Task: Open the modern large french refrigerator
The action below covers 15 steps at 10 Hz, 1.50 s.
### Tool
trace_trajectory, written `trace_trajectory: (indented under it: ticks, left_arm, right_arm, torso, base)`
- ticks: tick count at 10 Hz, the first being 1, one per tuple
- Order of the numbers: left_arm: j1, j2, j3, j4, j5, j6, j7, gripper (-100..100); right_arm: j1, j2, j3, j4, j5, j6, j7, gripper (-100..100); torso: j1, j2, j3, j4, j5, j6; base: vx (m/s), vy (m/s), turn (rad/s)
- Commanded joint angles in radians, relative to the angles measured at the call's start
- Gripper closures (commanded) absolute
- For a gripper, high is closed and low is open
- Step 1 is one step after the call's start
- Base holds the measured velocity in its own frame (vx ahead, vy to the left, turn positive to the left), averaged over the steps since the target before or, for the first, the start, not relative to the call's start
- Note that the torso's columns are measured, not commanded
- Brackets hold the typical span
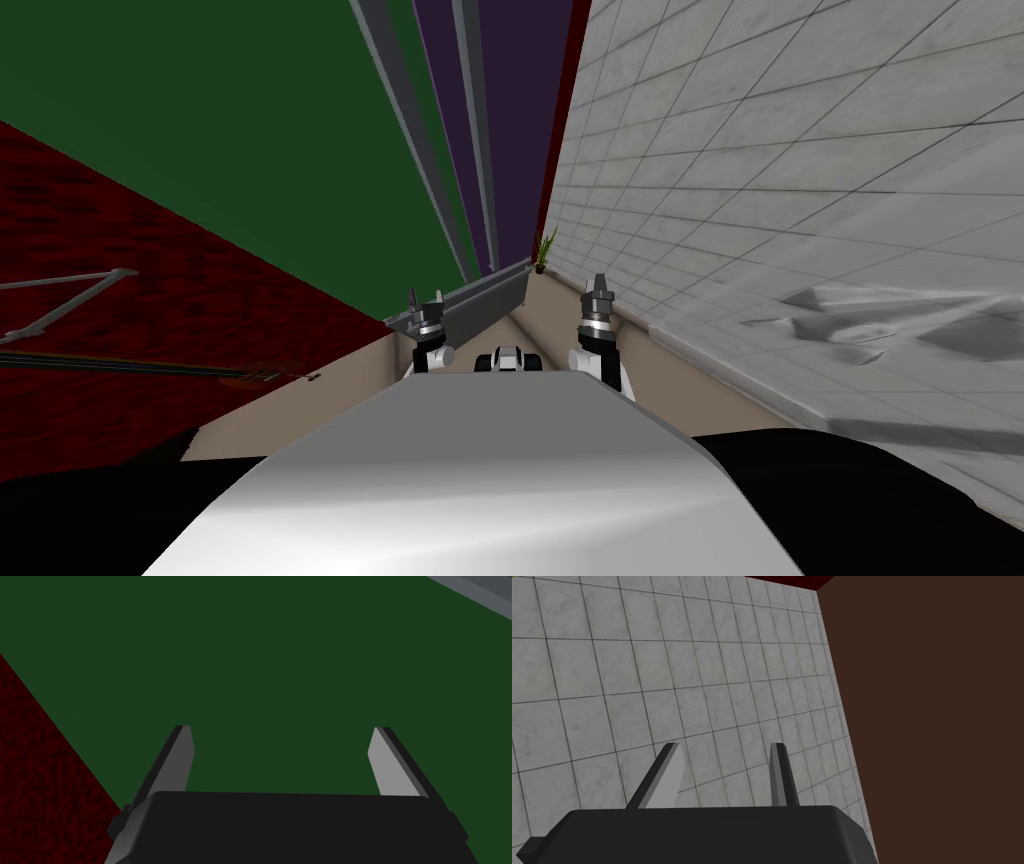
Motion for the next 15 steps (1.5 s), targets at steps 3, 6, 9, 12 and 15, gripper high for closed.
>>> trace_trajectory:
  ticks: [3,6,9,12,15]
  left_arm:
    - [-0.035,0.011,-0.023,0.127,0.069,-0.043,0.019,-100]
    - [-0.062,0.024,-0.041,0.215,0.124,-0.077,0.035,-100]
    - [-0.085,0.040,-0.057,0.307,0.172,-0.108,0.050,-100]
    - [-0.098,0.052,-0.066,0.354,0.199,-0.125,0.058,-100]
    - [-0.117,0.073,-0.079,0.422,0.240,-0.151,0.070,-100]
  right_arm:
    - [0.000,0.000,0.000,0.000,0.000,0.000,0.000,0]
    - [0.000,0.000,0.000,0.000,0.000,0.000,0.000,0]
    - [0.000,0.000,0.000,0.000,0.000,0.000,0.000,0]
    - [0.000,0.000,0.000,0.000,0.000,0.000,0.000,0]
    - [0.000,0.000,0.000,0.000,0.000,0.000,0.000,0]
  torso:
    - [0.001,0.001,0.001,0.000,0.000,0.000]
    - [-0.001,-0.001,0.000,0.000,0.000,0.000]
    - [0.000,0.000,0.000,0.000,0.000,0.000]
    - [0.001,-0.003,-0.001,0.000,0.001,0.003]
    - [0.001,-0.004,-0.002,-0.001,0.000,0.000]
  base:
    - [0.081,-0.023,-0.072]
    - [0.092,-0.028,-0.111]
    - [0.103,-0.028,-0.105]
    - [0.061,-0.024,-0.049]
    - [0.058,-0.008,-0.086]
